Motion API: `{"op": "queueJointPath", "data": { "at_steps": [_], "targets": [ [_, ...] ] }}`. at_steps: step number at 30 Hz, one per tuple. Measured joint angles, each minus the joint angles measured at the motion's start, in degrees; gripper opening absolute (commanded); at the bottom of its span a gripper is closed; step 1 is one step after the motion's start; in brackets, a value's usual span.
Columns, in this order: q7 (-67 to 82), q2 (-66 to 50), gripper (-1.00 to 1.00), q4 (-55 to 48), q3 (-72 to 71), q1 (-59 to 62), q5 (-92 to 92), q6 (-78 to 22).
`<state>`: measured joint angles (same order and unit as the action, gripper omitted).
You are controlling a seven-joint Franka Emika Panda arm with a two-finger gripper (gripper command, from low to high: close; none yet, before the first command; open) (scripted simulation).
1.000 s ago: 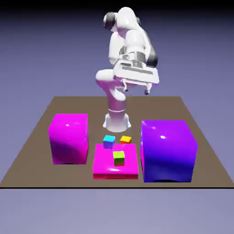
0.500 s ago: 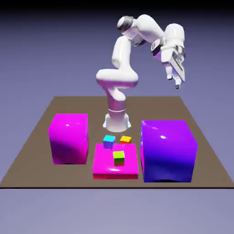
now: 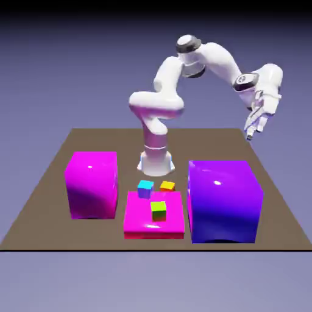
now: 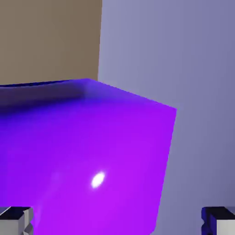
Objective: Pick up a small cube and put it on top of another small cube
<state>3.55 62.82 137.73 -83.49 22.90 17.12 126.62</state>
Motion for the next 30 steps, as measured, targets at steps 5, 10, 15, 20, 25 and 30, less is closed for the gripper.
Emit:
{"op": "queueJointPath", "data": {
  "at_steps": [5,10,15,20,25,30],
  "targets": [
    [5.72,3.75,0.0,-2.89,-10.38,2.93,2.13,-5.89],
    [11.44,7.5,0.0,-5.79,-20.76,5.87,4.26,-11.79],
    [17.16,11.25,0.0,-8.68,-31.15,8.8,6.39,-17.68],
    [17.89,13.91,0.0,-5.42,-36.86,11.7,10.36,-10.48],
    [17.62,12.36,-1.0,-7.53,-33.6,9.98,8.02,-15.17],
    [11.96,6.13,-1.0,-8.59,-26.57,12.98,16.18,-19.94]
  ]
}}
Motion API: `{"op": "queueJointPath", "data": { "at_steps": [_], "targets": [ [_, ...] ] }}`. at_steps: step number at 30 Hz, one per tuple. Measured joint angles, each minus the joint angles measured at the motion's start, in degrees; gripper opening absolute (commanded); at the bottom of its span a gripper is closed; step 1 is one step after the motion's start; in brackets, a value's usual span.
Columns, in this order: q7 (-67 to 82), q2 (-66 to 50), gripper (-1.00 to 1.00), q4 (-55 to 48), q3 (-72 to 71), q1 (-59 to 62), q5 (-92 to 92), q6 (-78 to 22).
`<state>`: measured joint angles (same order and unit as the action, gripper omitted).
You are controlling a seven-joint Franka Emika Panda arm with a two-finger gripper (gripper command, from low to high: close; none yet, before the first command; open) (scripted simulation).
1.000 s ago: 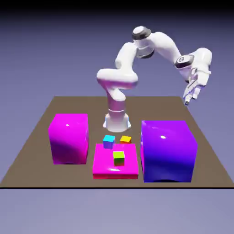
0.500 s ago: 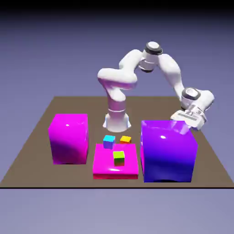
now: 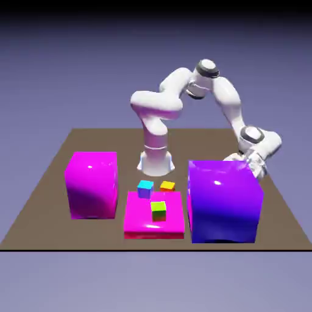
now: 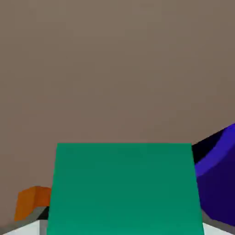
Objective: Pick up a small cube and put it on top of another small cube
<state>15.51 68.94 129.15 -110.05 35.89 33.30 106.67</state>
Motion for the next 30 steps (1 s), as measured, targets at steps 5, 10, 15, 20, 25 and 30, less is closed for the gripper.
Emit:
{"op": "queueJointPath", "data": {
  "at_steps": [5,10,15,20,25,30],
  "targets": [
    [-4.33,-7.96,-1.0,-2.2,7.32,6.48,12.46,-5.21],
    [-8.66,-15.93,-1.0,-4.39,14.64,12.95,24.92,-10.42],
    [-16.6,-22.44,-1.0,-3.35,20.93,17.83,37.39,-12.11],
    [-28.7,-26.58,-1.0,1.88,25.41,20.24,48.96,-9.05],
    [-41.15,-30.39,-1.0,7.55,29.6,22.33,60.27,-5.46],
    [-53.6,-34.19,-1.0,13.21,33.8,24.41,71.57,-1.86]
  ]
}}
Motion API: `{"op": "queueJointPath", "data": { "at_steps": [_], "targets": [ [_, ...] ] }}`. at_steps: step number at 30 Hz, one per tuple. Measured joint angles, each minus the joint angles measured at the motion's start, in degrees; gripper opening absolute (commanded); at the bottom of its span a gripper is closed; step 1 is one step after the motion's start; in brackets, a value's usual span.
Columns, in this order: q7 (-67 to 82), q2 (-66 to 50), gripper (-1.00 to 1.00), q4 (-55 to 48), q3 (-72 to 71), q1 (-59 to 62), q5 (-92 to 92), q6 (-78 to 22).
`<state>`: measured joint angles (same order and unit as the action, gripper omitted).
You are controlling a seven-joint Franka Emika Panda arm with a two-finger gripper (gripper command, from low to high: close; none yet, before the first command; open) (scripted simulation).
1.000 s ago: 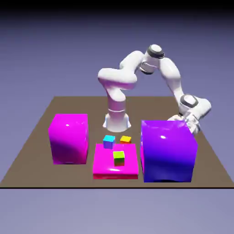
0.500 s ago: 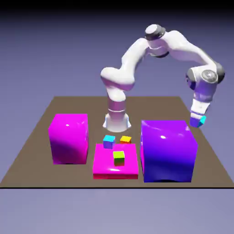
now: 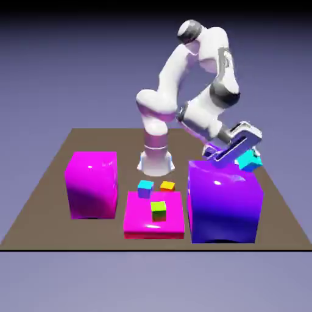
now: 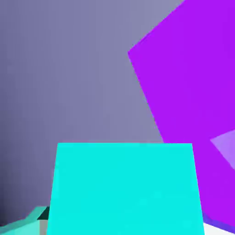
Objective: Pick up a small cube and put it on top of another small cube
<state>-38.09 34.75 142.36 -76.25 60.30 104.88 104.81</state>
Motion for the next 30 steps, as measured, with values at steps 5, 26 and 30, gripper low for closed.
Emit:
{"op": "queueJointPath", "data": {
  "at_steps": [5,26,30],
  "targets": [
    [-12.45,-3.8,-1.0,5.66,4.2,2.09,11.3,3.6],
    [-32.83,-21.16,-1.0,20.42,11.97,7.18,38.27,24.77],
    [-25.06,-29.46,-1.0,17.47,13.18,7.24,39.88,28.12]
  ]
}}
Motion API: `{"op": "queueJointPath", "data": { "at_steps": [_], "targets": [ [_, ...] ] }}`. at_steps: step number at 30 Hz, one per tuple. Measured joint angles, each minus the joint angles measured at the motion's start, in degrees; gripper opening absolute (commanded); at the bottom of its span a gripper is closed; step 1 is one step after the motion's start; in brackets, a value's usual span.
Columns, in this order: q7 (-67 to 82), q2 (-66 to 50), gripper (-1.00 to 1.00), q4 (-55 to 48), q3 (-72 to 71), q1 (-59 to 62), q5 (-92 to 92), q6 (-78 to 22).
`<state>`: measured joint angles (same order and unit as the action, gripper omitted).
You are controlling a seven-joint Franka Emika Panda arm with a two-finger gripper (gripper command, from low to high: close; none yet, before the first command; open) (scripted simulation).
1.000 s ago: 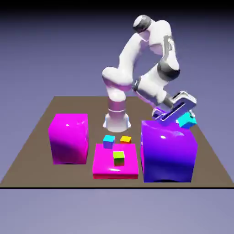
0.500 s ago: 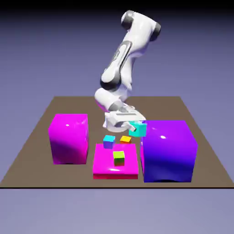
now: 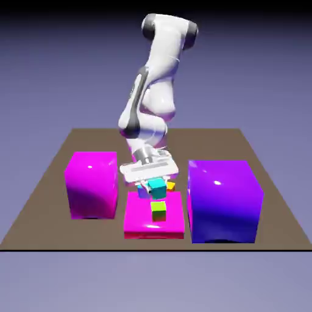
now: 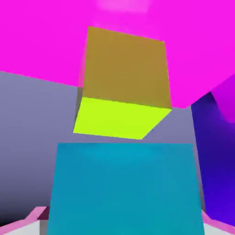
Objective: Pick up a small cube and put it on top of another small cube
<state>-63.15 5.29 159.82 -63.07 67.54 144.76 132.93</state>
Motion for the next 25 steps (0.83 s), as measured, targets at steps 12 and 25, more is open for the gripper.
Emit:
{"op": "queueJointPath", "data": {
  "at_steps": [12,25],
  "targets": [
    [6.15,-6.71,1.0,-2.38,0.99,-0.16,1.13,2.69],
    [-19.07,20.27,1.0,7.22,-2.96,-0.14,-4.11,-8.2]
  ]
}}
